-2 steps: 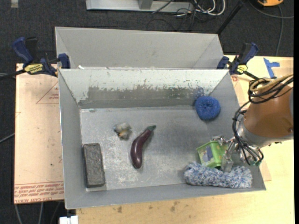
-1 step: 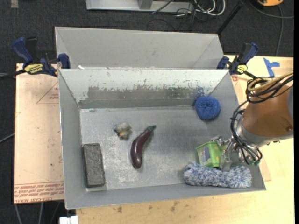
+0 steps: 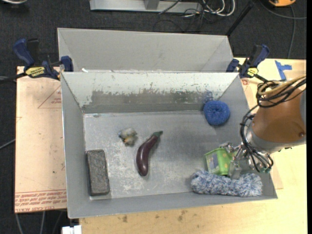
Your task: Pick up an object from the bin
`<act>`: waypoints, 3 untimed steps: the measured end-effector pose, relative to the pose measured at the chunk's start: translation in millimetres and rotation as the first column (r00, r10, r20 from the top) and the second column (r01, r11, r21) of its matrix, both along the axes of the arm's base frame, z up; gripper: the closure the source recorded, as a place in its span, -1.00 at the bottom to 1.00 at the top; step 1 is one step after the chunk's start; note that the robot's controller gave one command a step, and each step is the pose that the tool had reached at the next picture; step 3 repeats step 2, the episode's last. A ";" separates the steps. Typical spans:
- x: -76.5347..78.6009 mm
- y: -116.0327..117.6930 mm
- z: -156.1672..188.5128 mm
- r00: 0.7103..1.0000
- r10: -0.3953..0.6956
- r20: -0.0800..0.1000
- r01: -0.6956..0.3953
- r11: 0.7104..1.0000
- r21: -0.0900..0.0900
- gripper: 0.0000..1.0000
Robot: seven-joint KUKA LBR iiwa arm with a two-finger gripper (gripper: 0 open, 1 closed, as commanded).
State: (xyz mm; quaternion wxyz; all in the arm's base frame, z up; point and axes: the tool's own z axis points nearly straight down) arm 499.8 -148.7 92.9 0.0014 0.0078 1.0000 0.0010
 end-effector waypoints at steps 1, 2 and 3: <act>-7.4 4.1 33.1 0.983 0.183 0.001 -0.183 0.983 -0.003 1.00; -7.8 5.3 21.9 0.971 0.239 0.006 -0.239 0.971 -0.005 1.00; -7.8 5.3 21.9 0.971 0.239 0.006 -0.239 0.971 -0.005 1.00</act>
Offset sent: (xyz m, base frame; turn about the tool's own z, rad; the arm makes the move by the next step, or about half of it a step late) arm 0.0000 0.0000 0.0000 0.0000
